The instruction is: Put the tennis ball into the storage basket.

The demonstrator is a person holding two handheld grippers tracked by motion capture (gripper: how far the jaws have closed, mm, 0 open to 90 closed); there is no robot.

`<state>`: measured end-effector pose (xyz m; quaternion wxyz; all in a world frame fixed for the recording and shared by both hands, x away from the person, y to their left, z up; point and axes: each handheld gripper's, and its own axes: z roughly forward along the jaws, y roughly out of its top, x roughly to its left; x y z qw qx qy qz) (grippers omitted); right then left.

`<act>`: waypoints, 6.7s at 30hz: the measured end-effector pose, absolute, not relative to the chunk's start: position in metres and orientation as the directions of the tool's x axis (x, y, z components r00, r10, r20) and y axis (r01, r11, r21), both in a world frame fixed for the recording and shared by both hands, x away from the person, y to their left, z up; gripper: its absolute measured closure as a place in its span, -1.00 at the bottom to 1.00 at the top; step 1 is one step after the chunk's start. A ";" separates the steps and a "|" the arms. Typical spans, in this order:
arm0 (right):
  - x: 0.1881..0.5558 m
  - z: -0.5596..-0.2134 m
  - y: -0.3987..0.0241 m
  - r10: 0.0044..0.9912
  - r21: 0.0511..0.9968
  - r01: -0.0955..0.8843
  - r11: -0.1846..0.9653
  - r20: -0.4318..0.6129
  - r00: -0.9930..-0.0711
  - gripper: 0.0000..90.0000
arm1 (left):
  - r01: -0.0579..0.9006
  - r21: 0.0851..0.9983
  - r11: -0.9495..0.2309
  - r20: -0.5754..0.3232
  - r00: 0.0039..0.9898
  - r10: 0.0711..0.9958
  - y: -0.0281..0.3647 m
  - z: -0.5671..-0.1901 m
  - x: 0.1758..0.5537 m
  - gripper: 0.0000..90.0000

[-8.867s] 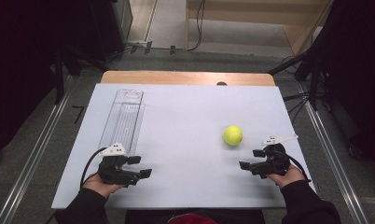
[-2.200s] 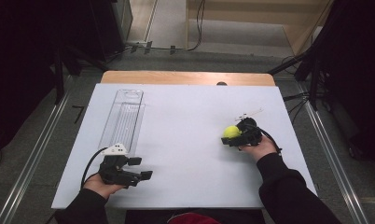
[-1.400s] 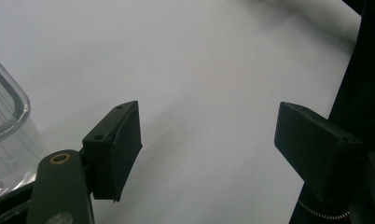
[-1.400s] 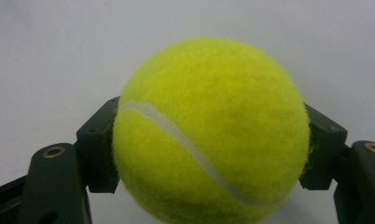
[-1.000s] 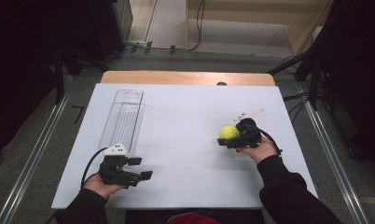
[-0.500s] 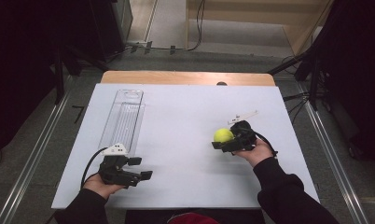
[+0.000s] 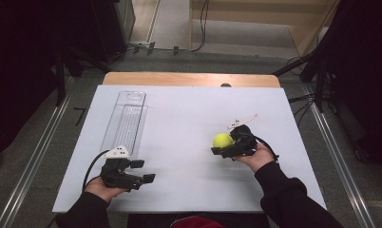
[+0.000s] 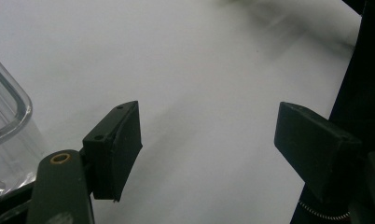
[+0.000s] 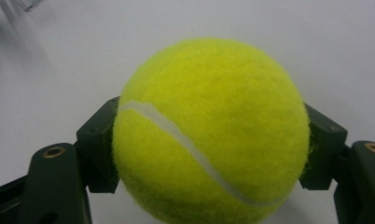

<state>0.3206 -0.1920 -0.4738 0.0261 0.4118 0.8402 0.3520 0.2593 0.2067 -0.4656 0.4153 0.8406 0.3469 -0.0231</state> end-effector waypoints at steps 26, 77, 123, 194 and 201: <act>0.331 -0.470 -0.169 0.678 0.630 0.652 0.421 0.259 -0.688 -0.49 | 0.585 0.700 -0.410 -0.300 0.762 0.575 0.208 -0.465 0.259 -0.46; 0.347 -0.440 -0.101 0.573 0.646 0.597 0.476 0.287 -0.768 -0.48 | 0.590 0.696 -0.409 -0.304 0.758 0.576 0.207 -0.465 0.259 -0.46; 0.372 -0.442 -0.043 0.551 0.658 0.592 0.464 0.309 -0.775 -0.48 | 0.585 0.702 -0.406 -0.304 0.762 0.572 0.209 -0.465 0.258 -0.46; 0.421 -0.408 0.036 0.555 0.678 0.575 0.458 0.288 -0.781 -0.48 | 0.589 0.702 -0.399 -0.316 0.761 0.567 0.211 -0.465 0.258 -0.46; 0.426 -0.407 0.047 0.553 0.669 0.579 0.467 0.289 -0.781 -0.48 | 0.590 0.702 -0.399 -0.319 0.761 0.564 0.211 -0.465 0.259 -0.46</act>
